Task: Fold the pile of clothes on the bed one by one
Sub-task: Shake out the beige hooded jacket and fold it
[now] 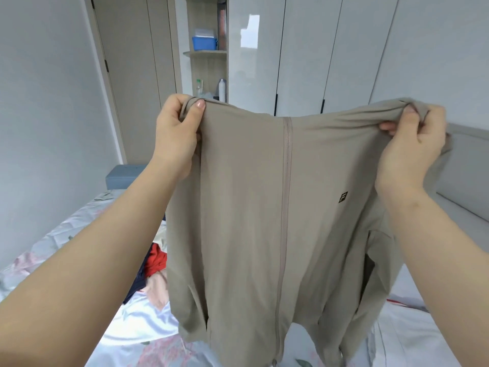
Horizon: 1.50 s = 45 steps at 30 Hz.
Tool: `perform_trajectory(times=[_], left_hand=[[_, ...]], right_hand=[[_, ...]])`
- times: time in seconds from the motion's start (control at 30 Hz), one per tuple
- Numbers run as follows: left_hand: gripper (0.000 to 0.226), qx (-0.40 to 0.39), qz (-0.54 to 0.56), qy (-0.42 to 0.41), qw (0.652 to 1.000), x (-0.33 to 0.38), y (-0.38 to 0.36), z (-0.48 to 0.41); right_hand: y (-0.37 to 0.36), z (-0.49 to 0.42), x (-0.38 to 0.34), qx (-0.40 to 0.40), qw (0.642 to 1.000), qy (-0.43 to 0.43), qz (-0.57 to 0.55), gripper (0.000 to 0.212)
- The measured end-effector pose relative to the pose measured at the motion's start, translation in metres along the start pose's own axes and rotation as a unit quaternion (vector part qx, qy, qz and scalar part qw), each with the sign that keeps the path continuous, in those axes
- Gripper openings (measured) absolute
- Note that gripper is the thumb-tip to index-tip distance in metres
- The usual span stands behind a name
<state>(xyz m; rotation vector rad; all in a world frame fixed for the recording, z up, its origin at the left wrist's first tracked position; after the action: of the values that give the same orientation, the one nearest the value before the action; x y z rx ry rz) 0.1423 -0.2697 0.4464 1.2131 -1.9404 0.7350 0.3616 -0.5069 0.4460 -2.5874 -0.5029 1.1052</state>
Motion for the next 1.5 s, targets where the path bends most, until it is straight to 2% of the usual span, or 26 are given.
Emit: perform_trajectory(times=[0.13,0.27,0.37,0.47,0.6,0.7,0.8,0.87,0.9,1.0,1.1,1.13,1.17,1.2,1.23,1.3,1.33,1.37,1.4,1.5], left_hand=[[0.018,-0.01,-0.02,0.027,0.999,-0.031,-0.014,-0.003],[0.02,-0.031,-0.071,0.105,0.991,-0.106,-0.028,0.007],[0.024,-0.042,-0.112,0.166,0.979,-0.17,-0.036,0.021],[0.03,-0.048,-0.154,0.203,0.966,-0.22,-0.045,0.027],[0.028,-0.043,-0.182,0.248,0.95,-0.278,-0.057,0.028],[0.024,-0.075,-0.233,0.313,0.918,-0.333,-0.059,0.054],[0.023,-0.125,-0.291,0.383,0.868,-0.398,-0.048,0.106],[0.021,-0.184,-0.347,0.424,0.816,-0.434,-0.04,0.144],[0.017,-0.215,-0.366,0.456,0.782,-0.449,-0.036,0.164],[0.035,-0.297,-0.398,0.544,0.676,-0.483,-0.025,0.223],[0.036,-0.45,-0.448,0.556,0.536,-0.502,-0.026,0.26],[0.036,-0.47,-0.45,0.568,0.504,-0.507,-0.027,0.265],[0.036,-0.466,-0.45,0.586,0.487,-0.513,-0.029,0.266],[0.035,-0.448,-0.453,0.602,0.481,-0.521,-0.029,0.265],[0.033,-0.423,-0.464,0.604,0.49,-0.529,-0.033,0.26],[0.028,-0.36,-0.486,0.579,0.547,-0.548,-0.044,0.245],[0.024,-0.329,-0.489,0.563,0.58,-0.559,-0.049,0.238],[0.022,-0.309,-0.485,0.553,0.603,-0.567,-0.057,0.231],[0.027,-0.299,-0.474,0.558,0.612,-0.575,-0.063,0.228],[0.04,-0.285,-0.428,0.596,0.616,-0.598,-0.081,0.231]], right_hand=[[0.002,-0.003,0.032,0.002,0.995,-0.029,0.093,0.024],[0.011,0.015,0.101,-0.022,0.978,-0.107,0.18,0.032],[0.023,0.038,0.167,-0.049,0.952,-0.186,0.238,0.032],[0.028,0.053,0.229,-0.079,0.926,-0.247,0.274,0.023],[0.027,0.067,0.289,-0.125,0.909,-0.274,0.287,0.023],[0.041,0.096,0.342,-0.187,0.869,-0.309,0.338,0.021],[0.071,0.148,0.397,-0.262,0.801,-0.383,0.379,0.022],[0.096,0.186,0.423,-0.324,0.733,-0.429,0.417,0.031],[0.11,0.205,0.433,-0.353,0.69,-0.463,0.431,0.03],[0.149,0.257,0.453,-0.445,0.531,-0.563,0.451,0.024],[0.171,0.288,0.456,-0.471,0.391,-0.658,0.439,0.017],[0.173,0.293,0.46,-0.485,0.363,-0.665,0.437,0.023],[0.172,0.296,0.467,-0.499,0.355,-0.661,0.434,0.029],[0.169,0.296,0.475,-0.503,0.368,-0.649,0.435,0.031],[0.165,0.295,0.486,-0.493,0.399,-0.636,0.44,0.027],[0.156,0.292,0.51,-0.445,0.476,-0.619,0.44,0.017],[0.151,0.293,0.524,-0.428,0.498,-0.616,0.435,0.023],[0.146,0.295,0.535,-0.413,0.509,-0.625,0.424,0.031],[0.141,0.3,0.546,-0.394,0.519,-0.639,0.408,0.039],[0.126,0.318,0.575,-0.347,0.518,-0.694,0.361,0.049]])
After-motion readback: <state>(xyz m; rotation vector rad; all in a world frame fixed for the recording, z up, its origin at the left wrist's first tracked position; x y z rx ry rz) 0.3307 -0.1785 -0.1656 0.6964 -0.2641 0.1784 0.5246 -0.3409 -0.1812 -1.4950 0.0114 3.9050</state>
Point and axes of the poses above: each hand's wrist, its own z-axis away from the middle knuckle, its own y-axis out of the back of the hand, x = y × z, the point moved 4 cm from there along -z, towards the middle knuckle, and after that the axes turned 6 degrees about -z, right-handed, at the moved point
